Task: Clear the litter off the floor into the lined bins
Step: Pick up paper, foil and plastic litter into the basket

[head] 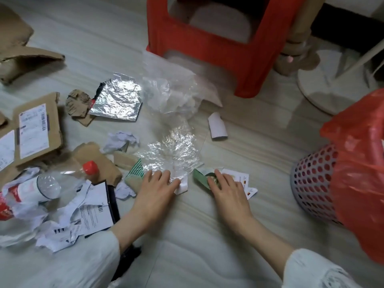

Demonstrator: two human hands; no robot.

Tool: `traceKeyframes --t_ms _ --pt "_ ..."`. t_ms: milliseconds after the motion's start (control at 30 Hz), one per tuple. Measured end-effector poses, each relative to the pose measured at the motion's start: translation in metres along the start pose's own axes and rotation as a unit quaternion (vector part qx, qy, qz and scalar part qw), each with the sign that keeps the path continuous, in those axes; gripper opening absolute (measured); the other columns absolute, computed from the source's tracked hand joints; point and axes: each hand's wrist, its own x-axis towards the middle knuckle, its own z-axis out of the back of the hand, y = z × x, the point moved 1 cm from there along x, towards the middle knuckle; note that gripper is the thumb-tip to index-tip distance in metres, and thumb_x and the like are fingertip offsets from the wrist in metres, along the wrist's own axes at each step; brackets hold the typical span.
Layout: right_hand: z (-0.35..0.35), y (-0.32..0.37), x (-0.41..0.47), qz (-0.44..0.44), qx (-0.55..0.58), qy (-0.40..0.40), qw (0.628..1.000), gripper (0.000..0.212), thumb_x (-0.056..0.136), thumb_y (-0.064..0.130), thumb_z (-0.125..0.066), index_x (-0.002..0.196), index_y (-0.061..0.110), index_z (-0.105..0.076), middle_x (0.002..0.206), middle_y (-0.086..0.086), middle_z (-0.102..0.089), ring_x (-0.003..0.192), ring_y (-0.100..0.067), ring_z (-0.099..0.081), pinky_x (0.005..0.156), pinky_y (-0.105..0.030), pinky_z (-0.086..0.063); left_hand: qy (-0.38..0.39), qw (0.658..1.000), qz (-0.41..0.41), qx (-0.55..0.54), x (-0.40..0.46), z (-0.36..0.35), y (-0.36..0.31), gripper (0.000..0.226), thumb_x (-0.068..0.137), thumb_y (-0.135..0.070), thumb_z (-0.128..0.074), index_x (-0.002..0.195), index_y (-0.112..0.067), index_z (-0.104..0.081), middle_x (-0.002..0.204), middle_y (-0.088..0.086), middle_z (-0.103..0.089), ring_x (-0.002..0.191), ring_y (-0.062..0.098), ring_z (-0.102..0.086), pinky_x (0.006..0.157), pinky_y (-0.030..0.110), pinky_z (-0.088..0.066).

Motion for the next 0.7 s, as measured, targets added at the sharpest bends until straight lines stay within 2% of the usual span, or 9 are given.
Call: traceKeyframes --t_ms 67,100,167,233,300,367,467,567,700 --pt "0.000 0.003 -0.008 -0.004 0.025 0.005 1.000 0.059 0.047 0.015 -0.082 0.104 0.020 -0.067 0.118 -0.012 -0.063 0.098 -0.031 -0.065 0.075 -0.046 -0.051 0.027 0.999 0.029 -0.011 0.003 0.002 -0.003 0.037 0.058 -0.031 -0.080 0.086 -0.019 -0.059 0.085 0.007 -0.057 0.081 0.029 -0.054 0.082 0.041 -0.037" --pt "0.001 0.004 -0.009 -0.018 0.040 0.005 0.999 0.059 0.055 0.024 -0.081 0.111 0.023 -0.064 0.127 -0.012 -0.057 0.110 -0.032 -0.060 0.084 -0.054 -0.047 0.054 0.997 0.055 -0.029 0.006 0.005 -0.004 0.053 0.058 -0.044 -0.081 0.099 -0.020 -0.059 0.102 0.011 -0.058 0.099 0.032 -0.053 0.091 0.044 -0.038" --pt "0.005 0.000 -0.008 -0.037 0.058 0.024 0.997 0.069 0.075 0.045 -0.069 0.136 0.035 -0.041 0.153 -0.012 -0.025 0.139 -0.034 -0.028 0.102 -0.064 -0.027 0.126 0.987 0.085 -0.059 0.009 0.006 -0.007 0.087 0.066 -0.062 -0.067 0.138 -0.027 -0.033 0.149 0.018 -0.024 0.139 0.036 -0.020 0.109 0.052 -0.022" --pt "0.003 -0.007 -0.002 -0.061 0.094 0.082 0.990 0.068 0.089 0.052 -0.048 0.145 0.042 -0.011 0.158 -0.003 0.010 0.145 -0.031 0.005 0.110 -0.062 -0.011 0.175 0.977 0.102 -0.059 0.014 0.004 -0.010 0.102 0.071 -0.070 -0.056 0.147 -0.033 0.001 0.157 0.012 0.012 0.144 0.036 0.008 0.113 0.055 -0.008" --pt "0.005 -0.008 0.001 -0.069 0.093 0.102 0.988 0.060 0.096 0.043 -0.040 0.147 0.040 -0.007 0.158 -0.003 0.011 0.145 -0.030 0.007 0.113 -0.057 -0.013 0.165 0.979 0.109 -0.052 0.016 0.002 -0.014 0.095 0.076 -0.068 -0.052 0.147 -0.031 0.000 0.156 0.014 0.007 0.143 0.039 0.003 0.112 0.056 -0.013" --pt "0.006 -0.005 0.003 -0.055 0.079 0.085 0.992 0.054 0.099 0.021 -0.037 0.147 0.032 -0.014 0.158 -0.009 0.002 0.145 -0.031 -0.001 0.112 -0.050 -0.023 0.144 0.981 0.123 -0.039 0.019 0.005 -0.017 0.070 0.085 -0.054 -0.050 0.141 -0.024 -0.020 0.148 0.018 -0.019 0.136 0.041 -0.020 0.106 0.051 -0.031" --pt "0.013 -0.007 0.003 -0.018 0.039 0.081 0.996 0.052 0.097 0.006 -0.033 0.146 0.021 -0.021 0.157 -0.013 -0.004 0.144 -0.031 -0.010 0.107 -0.042 -0.031 0.080 0.993 0.081 -0.016 0.018 0.013 -0.020 0.038 0.086 -0.016 -0.043 0.123 -0.011 -0.048 0.115 0.016 -0.055 0.102 0.037 -0.055 0.070 0.040 -0.050" --pt "0.024 -0.016 0.000 -0.004 0.012 0.095 0.995 0.046 0.099 0.011 -0.033 0.144 0.017 -0.024 0.156 -0.010 -0.006 0.142 -0.025 -0.018 0.099 -0.037 -0.038 0.026 1.000 0.016 0.002 0.006 0.018 -0.018 0.041 0.069 -0.013 -0.035 0.093 -0.011 -0.068 0.076 0.008 -0.066 0.058 0.026 -0.063 0.033 0.025 -0.039" --pt "0.028 -0.016 -0.008 -0.027 0.028 0.077 0.996 0.037 0.099 0.016 -0.034 0.136 0.016 -0.040 0.153 -0.001 -0.020 0.131 -0.024 -0.034 0.093 -0.032 -0.041 0.036 0.999 0.015 -0.023 -0.010 0.022 -0.016 0.040 0.062 -0.007 -0.050 0.098 -0.015 -0.065 0.087 0.004 -0.068 0.067 0.026 -0.067 0.037 0.030 -0.043"
